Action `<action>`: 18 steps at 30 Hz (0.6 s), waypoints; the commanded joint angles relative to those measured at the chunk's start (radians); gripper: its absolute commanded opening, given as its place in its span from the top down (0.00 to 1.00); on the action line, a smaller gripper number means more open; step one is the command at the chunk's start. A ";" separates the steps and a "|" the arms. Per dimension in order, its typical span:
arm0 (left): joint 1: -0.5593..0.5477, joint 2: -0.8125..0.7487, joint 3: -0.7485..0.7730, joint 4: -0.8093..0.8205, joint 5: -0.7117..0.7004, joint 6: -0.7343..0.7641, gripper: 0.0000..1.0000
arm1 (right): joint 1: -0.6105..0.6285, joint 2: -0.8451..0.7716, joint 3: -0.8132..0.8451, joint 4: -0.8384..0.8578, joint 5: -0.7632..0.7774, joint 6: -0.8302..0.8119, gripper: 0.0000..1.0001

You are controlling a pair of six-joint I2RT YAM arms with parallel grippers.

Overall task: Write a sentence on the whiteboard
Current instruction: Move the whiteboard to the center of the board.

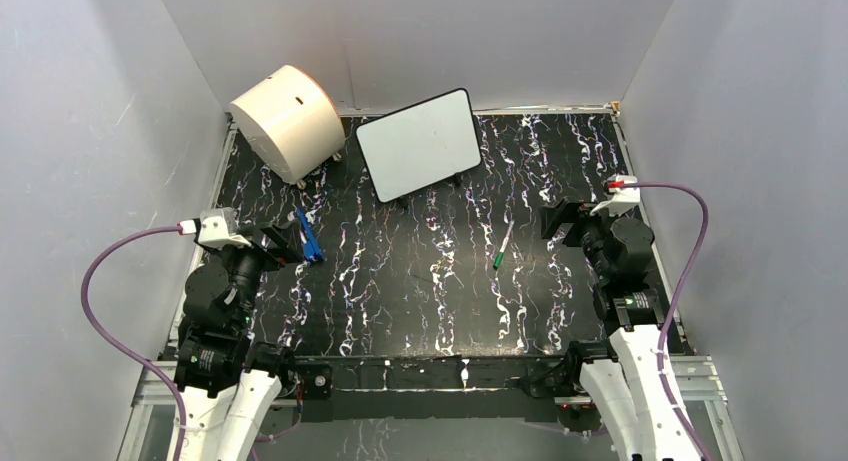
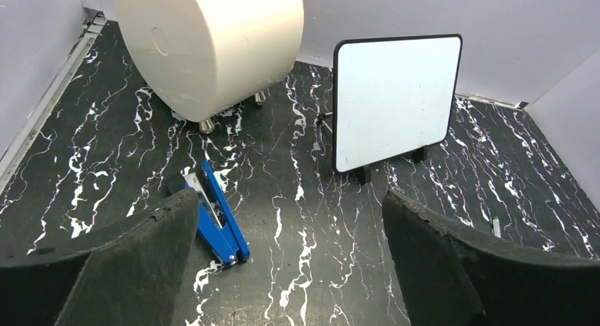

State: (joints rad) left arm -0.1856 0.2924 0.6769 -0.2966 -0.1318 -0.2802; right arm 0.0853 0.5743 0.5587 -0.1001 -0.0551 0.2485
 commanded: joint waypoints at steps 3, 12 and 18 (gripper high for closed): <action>-0.003 0.011 -0.004 0.008 -0.017 0.012 0.02 | 0.000 0.030 -0.006 0.087 -0.057 -0.022 0.01; -0.003 0.021 -0.002 0.007 -0.006 0.013 0.02 | 0.001 0.116 -0.002 0.121 -0.149 -0.041 0.01; -0.003 0.020 -0.003 0.010 -0.004 0.013 0.02 | 0.014 0.192 0.007 0.145 -0.214 -0.050 0.01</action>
State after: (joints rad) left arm -0.1856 0.3080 0.6769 -0.3000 -0.1322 -0.2783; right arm 0.0868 0.7353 0.5587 -0.0387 -0.2031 0.2203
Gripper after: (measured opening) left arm 0.983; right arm 0.985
